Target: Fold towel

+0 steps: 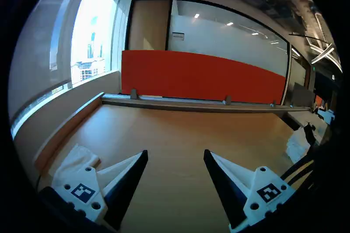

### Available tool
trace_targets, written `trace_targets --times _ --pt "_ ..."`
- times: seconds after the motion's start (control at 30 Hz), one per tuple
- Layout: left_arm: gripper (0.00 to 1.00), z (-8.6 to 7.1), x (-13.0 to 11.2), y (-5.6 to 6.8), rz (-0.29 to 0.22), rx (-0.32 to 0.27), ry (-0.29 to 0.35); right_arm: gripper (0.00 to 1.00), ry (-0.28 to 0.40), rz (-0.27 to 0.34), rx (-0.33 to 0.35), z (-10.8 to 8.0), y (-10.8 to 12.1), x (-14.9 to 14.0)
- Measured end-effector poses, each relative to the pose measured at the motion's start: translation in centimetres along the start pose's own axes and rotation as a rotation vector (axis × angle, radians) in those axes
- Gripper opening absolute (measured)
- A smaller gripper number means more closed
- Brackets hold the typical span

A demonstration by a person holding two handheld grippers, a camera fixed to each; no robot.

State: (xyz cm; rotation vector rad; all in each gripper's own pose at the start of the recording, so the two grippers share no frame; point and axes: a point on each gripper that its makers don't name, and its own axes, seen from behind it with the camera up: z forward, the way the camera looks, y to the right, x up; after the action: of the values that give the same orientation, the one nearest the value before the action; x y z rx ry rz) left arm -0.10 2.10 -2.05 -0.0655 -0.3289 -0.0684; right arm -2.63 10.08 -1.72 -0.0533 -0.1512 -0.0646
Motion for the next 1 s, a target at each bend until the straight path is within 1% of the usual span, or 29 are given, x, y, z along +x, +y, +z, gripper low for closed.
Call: trace_targets --times 0.2,0.4,0.6,0.8,1.0 --pt "0.95 0.3 1.1 -0.2 0.004 0.002 0.039 1.00 0.018 -0.007 0.036 0.4 -2.7 0.8" --pt "0.95 0.5 2.4 -0.5 -0.014 0.002 0.082 1.00 0.034 -0.026 0.064 0.9 -5.4 1.5" --pt "0.95 0.8 3.2 -0.8 -0.027 0.001 0.115 1.00 0.049 -0.026 0.096 1.3 -8.3 2.1" --pt "0.94 0.8 3.4 -1.0 -0.035 -0.002 0.134 1.00 0.042 -0.017 0.104 1.9 -9.7 1.8" --pt "0.94 1.2 3.1 -0.8 -0.032 -0.009 0.143 1.00 0.041 -0.019 0.113 1.7 -10.6 1.9"
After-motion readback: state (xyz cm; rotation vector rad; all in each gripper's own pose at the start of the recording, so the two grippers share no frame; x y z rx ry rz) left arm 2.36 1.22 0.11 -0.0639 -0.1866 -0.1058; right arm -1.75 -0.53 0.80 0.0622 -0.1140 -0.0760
